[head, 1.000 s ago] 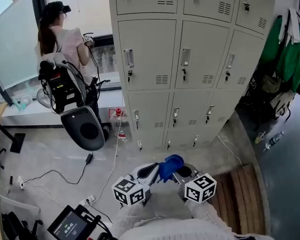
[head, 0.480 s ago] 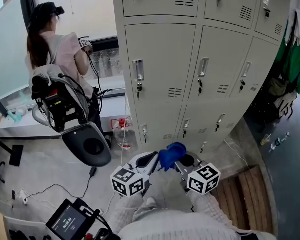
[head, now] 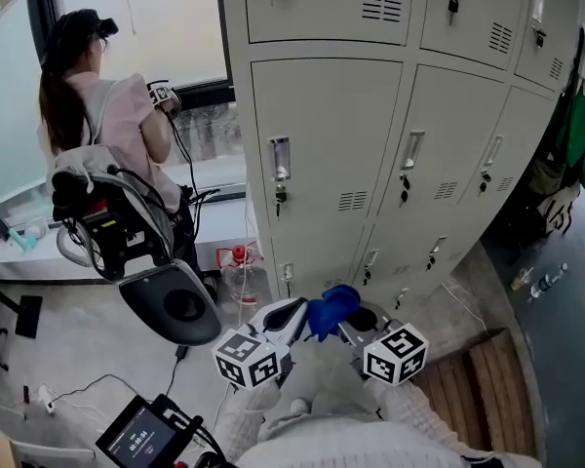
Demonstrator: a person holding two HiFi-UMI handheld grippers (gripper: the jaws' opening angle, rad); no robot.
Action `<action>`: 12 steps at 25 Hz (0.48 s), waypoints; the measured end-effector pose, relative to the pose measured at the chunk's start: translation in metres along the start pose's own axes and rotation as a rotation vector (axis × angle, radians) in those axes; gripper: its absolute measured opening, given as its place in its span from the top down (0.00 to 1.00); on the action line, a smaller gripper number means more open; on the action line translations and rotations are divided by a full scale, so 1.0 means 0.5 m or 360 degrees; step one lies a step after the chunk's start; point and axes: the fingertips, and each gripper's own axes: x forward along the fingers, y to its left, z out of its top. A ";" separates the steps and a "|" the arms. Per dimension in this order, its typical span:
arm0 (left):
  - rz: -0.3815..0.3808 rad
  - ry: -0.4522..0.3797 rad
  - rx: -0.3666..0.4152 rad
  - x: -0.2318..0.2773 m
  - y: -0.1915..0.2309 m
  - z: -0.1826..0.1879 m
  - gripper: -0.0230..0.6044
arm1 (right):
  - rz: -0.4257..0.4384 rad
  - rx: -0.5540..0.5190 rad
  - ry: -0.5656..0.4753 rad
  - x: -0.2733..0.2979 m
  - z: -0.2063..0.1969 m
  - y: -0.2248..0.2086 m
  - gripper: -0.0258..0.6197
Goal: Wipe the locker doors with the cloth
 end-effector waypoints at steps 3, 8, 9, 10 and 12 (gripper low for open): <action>0.0036 -0.0039 0.0037 0.013 0.023 0.037 0.96 | 0.0021 -0.0031 -0.0006 0.024 0.026 -0.015 0.88; 0.0081 -0.0084 0.0095 0.031 0.047 0.097 0.96 | 0.0057 -0.0096 -0.0051 0.061 0.090 -0.030 0.89; 0.0097 -0.0093 0.0122 0.036 0.056 0.111 0.96 | 0.0067 -0.0112 -0.0067 0.072 0.103 -0.033 0.88; 0.0109 -0.0103 0.0150 0.042 0.065 0.125 0.96 | 0.0081 -0.0130 -0.0082 0.085 0.116 -0.035 0.88; 0.0120 -0.0119 0.0204 0.051 0.080 0.156 0.96 | 0.0117 -0.0162 -0.0108 0.112 0.140 -0.031 0.88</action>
